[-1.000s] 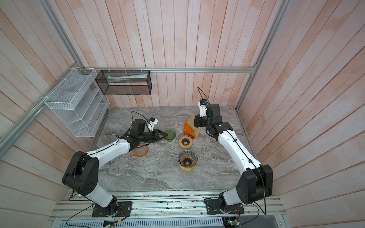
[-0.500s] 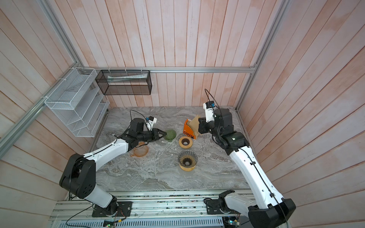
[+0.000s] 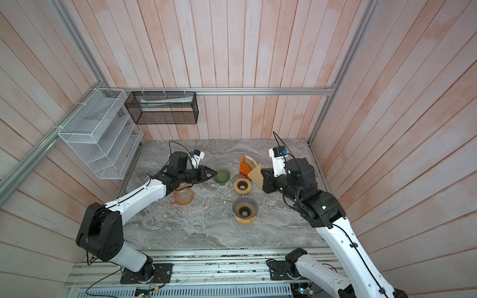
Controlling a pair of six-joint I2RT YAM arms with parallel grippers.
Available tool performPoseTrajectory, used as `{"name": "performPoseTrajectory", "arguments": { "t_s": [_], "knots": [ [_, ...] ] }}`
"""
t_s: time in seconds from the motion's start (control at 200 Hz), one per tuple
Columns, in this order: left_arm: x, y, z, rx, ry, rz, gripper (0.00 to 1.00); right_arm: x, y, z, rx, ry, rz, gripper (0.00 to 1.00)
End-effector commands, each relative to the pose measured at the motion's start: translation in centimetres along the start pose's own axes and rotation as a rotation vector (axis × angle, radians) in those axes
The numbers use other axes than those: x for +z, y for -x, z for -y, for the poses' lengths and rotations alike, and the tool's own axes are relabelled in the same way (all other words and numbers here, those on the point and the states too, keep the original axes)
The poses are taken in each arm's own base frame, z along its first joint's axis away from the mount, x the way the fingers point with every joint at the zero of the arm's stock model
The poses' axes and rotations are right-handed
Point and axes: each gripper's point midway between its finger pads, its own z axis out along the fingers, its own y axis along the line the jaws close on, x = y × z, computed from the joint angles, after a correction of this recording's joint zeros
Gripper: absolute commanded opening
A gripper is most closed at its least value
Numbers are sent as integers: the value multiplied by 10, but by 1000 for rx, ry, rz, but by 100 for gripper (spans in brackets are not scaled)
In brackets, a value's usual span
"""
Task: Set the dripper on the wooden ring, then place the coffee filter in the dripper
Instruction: 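Lift one paper filter up out of the orange box with right gripper, then carry the filter toward the grey glass dripper with right gripper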
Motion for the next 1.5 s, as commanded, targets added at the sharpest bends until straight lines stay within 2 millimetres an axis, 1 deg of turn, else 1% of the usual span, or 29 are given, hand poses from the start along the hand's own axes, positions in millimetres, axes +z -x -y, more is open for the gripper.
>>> {"name": "performPoseTrajectory", "arguments": {
  "t_s": [0.0,0.17,0.47,0.6,0.83,0.955,1.165,1.345,1.495],
  "knots": [
    [-2,10,3,18,13,14,26,-1,-19,3,12,-29,-68,0],
    [-4,14,4,21,23,34,26,-1,-32,-3,-3,-12,-120,0],
    [-9,14,8,26,11,54,26,3,-56,-16,-29,11,-220,0],
    [-12,11,9,23,6,65,27,6,-68,-17,-49,-8,-273,0],
    [-15,9,3,38,33,79,26,16,-90,-16,-89,-53,-362,0],
    [-15,7,5,42,15,78,27,21,-99,-16,-104,-75,-405,0],
    [-13,2,5,39,-7,66,26,33,-107,-24,-122,-84,-439,0],
    [-15,2,7,53,-11,71,26,49,-115,-23,-154,-120,-479,0],
    [-16,2,8,60,-15,72,27,58,-116,-27,-168,-122,-497,0]
  ]
}}
